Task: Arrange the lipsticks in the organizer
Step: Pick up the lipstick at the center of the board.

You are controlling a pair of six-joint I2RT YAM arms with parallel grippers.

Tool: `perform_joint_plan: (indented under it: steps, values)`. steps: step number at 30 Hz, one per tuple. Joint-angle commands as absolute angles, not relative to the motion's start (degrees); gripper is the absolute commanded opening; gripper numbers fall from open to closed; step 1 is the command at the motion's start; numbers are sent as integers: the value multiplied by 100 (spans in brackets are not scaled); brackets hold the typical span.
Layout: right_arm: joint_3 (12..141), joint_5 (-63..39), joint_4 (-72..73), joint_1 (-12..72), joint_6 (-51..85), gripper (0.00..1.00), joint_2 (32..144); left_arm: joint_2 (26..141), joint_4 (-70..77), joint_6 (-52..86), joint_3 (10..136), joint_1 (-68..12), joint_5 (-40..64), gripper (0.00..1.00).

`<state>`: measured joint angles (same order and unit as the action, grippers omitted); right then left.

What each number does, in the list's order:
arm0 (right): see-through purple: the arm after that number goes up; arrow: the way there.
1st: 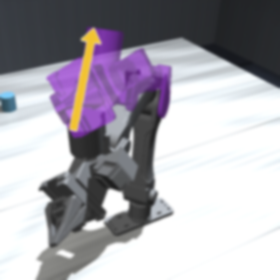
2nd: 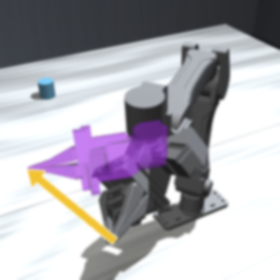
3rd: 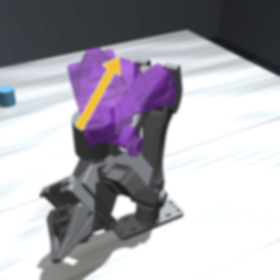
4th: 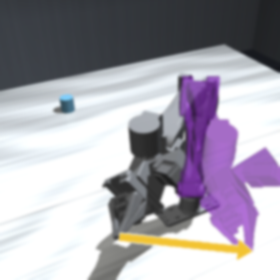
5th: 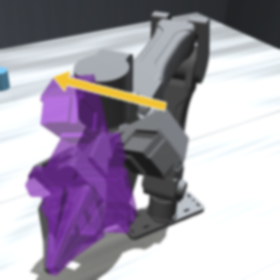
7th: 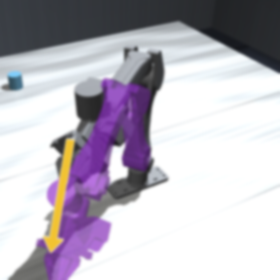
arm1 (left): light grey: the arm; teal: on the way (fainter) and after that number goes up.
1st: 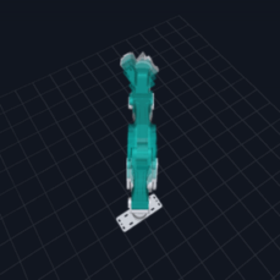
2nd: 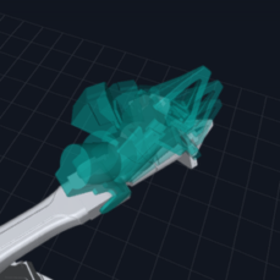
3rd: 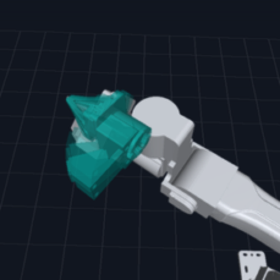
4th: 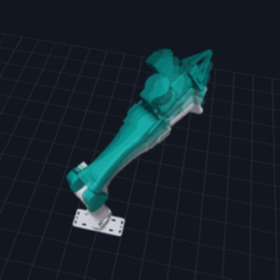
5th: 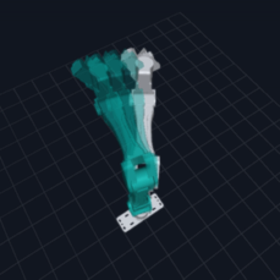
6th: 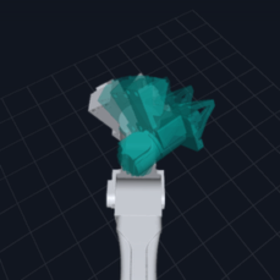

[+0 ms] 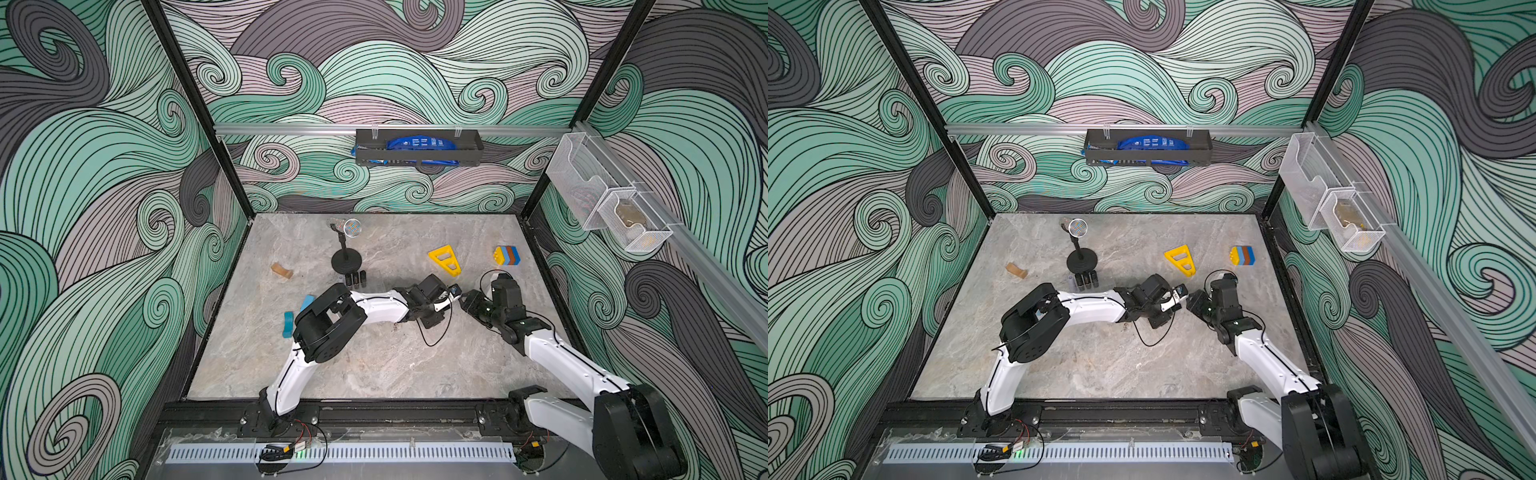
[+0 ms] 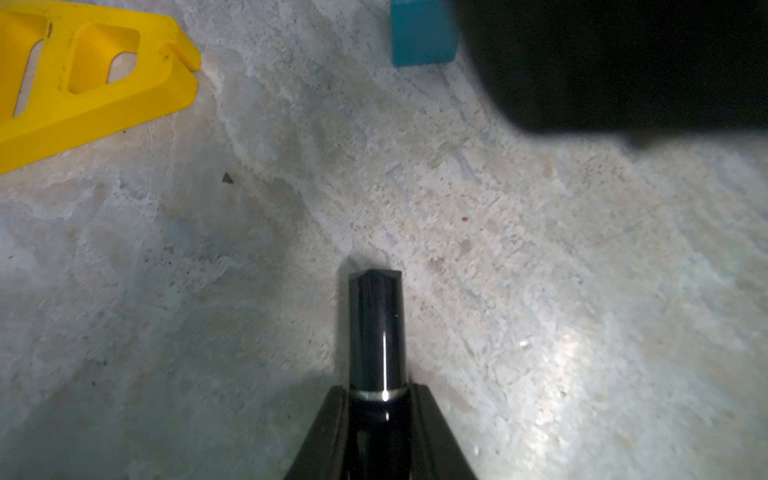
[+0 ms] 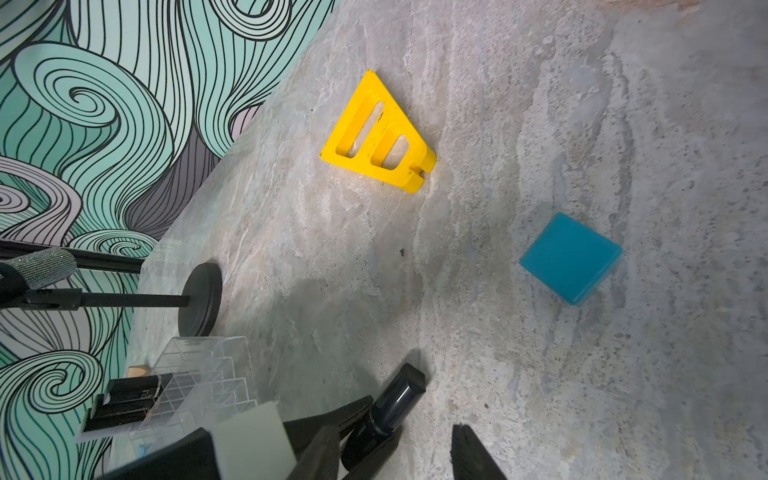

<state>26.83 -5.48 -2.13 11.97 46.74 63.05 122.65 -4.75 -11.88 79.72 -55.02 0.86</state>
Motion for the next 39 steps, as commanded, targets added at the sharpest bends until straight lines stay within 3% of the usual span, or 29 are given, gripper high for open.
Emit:
perform_joint_plan:
  steps: [1,12,20,25,32,39]
  values:
    - [2956,-1008,358,1247,4659,49,6264,12300,-1198,-1085,7638,-5529,-41,29]
    - [3066,-1163,268,1248,4616,52,6241,11860,-1113,-803,7467,-5273,136,10]
    - [3294,-1777,55,1248,4461,52,6264,10710,-1002,-320,7059,-4913,499,8]
    - [3621,-2870,20,1337,4355,52,6312,9815,-759,80,6718,-4655,1194,8]
    - [4488,-3404,-601,1646,4147,66,6440,8592,484,524,5814,-4333,2317,8]
    - [5206,-3384,-1117,2187,4066,59,6835,7951,1881,725,4923,-4299,2872,8]
